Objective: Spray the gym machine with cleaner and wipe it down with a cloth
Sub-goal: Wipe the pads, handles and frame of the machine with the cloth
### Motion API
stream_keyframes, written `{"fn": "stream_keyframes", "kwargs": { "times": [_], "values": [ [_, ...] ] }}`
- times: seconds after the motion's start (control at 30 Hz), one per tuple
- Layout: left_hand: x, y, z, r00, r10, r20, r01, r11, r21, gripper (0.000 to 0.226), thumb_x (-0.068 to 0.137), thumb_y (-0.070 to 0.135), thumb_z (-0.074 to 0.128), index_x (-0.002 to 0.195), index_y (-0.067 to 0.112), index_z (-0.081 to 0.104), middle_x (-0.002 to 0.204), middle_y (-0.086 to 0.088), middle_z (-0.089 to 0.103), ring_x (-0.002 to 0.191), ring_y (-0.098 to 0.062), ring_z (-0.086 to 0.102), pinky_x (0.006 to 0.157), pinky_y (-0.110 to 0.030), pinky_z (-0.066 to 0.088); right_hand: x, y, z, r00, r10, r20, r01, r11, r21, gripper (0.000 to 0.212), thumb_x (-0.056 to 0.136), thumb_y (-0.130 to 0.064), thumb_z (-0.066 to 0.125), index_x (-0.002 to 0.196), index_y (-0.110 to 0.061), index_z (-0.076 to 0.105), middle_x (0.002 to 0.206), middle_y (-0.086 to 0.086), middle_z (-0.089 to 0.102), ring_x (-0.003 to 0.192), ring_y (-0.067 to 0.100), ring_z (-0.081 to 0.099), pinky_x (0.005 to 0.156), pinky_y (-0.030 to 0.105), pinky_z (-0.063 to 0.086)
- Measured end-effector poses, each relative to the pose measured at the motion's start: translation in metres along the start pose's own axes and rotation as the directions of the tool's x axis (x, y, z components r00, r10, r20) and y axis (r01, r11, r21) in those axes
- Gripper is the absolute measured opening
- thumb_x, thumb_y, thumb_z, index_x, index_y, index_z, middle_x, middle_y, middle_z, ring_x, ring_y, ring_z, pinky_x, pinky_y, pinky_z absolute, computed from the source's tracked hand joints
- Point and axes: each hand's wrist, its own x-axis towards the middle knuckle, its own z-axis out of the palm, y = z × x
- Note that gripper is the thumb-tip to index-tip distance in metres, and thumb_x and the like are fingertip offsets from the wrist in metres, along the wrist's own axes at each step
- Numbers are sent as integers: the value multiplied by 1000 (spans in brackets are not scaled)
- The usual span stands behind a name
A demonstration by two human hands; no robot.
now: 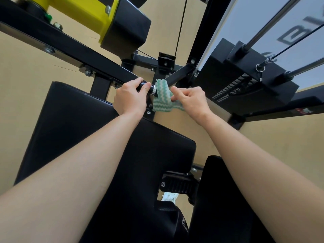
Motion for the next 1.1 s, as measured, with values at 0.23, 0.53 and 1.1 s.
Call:
{"fn": "stream_keyframes", "kwargs": {
  "times": [0.23, 0.53, 1.1],
  "values": [
    [2, -2, 0, 999, 42, -5, -42, 999, 16, 32, 99, 56, 58, 123, 38, 71, 105, 6, 74, 103, -21, 64, 73, -35, 52, 30, 7, 24, 995, -90, 47, 97, 974, -204, 38, 100, -49, 59, 135, -33, 59, 121, -1, 59, 109, 17, 57, 100, 41, 47],
    [-1, -3, -1, 997, 76, -10, -75, 996, 50, 30, 101, 55, 56, 118, 36, 72, 91, 12, 65, 87, -14, 55, 66, -30, 41, 15, 18, 40, 958, -233, 167, 284, 698, -657, 46, 109, -52, 24, 155, -44, 26, 120, 0, 53, 106, 26, 48, 94, 50, 35],
    [-1, -2, -5, 990, 139, 3, -138, 982, 125, 32, 103, 55, 52, 116, 33, 71, 88, 9, 63, 83, -15, 53, 51, -24, 29, 24, -1, 51, 953, -216, 215, 303, 733, -609, 46, 107, -52, 38, 149, -34, 38, 130, 0, 55, 120, 27, 50, 102, 53, 36]
  ]
}}
